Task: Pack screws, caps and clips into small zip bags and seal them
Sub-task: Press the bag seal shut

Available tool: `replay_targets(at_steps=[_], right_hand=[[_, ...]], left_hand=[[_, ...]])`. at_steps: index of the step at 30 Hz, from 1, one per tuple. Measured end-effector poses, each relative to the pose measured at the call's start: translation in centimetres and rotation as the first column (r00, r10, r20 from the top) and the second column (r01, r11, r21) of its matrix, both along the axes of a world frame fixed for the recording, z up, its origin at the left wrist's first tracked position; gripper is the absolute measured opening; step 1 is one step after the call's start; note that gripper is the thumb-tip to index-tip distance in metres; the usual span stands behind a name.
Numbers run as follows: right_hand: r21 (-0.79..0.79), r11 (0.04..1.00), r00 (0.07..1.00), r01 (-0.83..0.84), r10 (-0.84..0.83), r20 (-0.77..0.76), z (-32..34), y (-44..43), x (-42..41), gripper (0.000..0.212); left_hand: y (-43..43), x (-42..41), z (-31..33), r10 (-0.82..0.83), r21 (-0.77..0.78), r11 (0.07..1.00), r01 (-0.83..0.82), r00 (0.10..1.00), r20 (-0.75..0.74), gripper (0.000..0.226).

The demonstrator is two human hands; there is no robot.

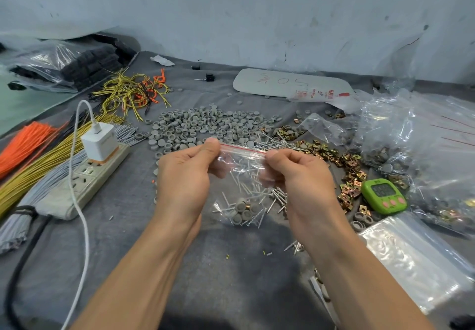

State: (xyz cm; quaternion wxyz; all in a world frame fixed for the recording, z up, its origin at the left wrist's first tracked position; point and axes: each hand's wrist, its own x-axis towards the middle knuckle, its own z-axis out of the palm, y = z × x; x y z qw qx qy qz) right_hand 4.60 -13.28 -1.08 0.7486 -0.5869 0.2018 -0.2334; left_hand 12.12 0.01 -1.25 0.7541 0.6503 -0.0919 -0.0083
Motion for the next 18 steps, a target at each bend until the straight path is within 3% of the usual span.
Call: replay_targets(at_steps=[6, 11, 15, 17, 18], right_hand=[[-0.069, 0.997, 0.998, 0.02, -0.017, 0.053, -0.3, -0.2, 0.3, 0.033], [-0.167, 0.971, 0.982, -0.172, 0.183, 0.051, -0.3, 0.2, -1.0, 0.007], [-0.154, 0.986, 0.992, -0.057, 0.073, 0.099, -0.2, -0.1, -2.1, 0.026], [-0.102, 0.995, 0.99, 0.021, -0.006, 0.141, 0.3, -0.9, -3.1, 0.032], [-0.056, 0.997, 0.985, 0.059, -0.049, 0.168, 0.5, -1.5, -3.6, 0.032]], left_hand=[[0.0, -0.3, 1.2, 0.096, -0.09, 0.992, -0.091, 0.994, 0.053, 0.02], [-1.1, -1.2, 2.4, 0.051, -0.205, 0.978, -0.049, 0.999, 0.004, 0.027], [-2.3, -1.9, 3.2, 0.003, -0.24, 0.971, -0.007, 1.0, -0.017, 0.025], [-2.9, -2.5, 3.5, -0.126, -0.176, 0.977, 0.124, 0.992, 0.0, 0.013], [-3.2, -3.0, 3.5, -0.223, -0.106, 0.969, 0.223, 0.975, 0.015, 0.024]])
